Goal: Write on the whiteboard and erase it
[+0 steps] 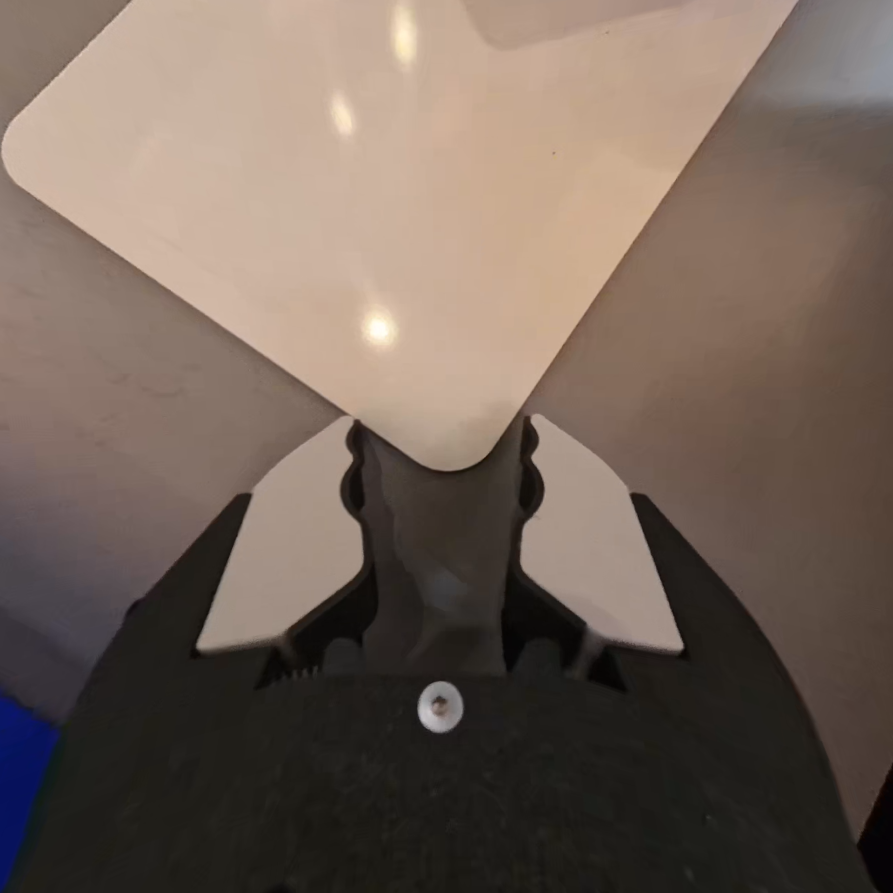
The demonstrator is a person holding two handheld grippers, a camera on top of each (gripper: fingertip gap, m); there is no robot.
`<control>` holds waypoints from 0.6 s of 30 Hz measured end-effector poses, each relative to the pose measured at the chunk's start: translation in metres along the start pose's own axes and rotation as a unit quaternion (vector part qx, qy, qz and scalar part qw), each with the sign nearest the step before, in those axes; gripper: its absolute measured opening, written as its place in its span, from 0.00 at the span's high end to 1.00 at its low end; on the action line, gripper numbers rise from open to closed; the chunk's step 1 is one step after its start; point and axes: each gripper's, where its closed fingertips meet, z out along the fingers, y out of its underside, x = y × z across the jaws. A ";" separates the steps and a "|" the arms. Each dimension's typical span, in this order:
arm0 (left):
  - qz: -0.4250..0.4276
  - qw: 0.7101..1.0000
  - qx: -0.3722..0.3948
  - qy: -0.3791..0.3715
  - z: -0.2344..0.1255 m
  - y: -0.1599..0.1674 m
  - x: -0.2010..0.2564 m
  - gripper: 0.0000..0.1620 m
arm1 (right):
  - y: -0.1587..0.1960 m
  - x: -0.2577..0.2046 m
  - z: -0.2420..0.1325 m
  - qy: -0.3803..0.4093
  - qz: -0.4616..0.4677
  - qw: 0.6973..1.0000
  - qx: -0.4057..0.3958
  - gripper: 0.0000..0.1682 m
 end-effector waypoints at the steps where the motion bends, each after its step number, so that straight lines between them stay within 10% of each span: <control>1: -0.002 1.000 -0.007 0.000 0.001 0.004 -0.002 0.58 | -0.003 -0.004 -0.002 -0.017 0.000 1.000 0.004 0.69; 18: 0.033 0.999 -0.013 -0.013 0.002 0.005 0.005 0.68 | 0.013 0.013 0.000 0.022 0.030 0.999 -0.003 0.69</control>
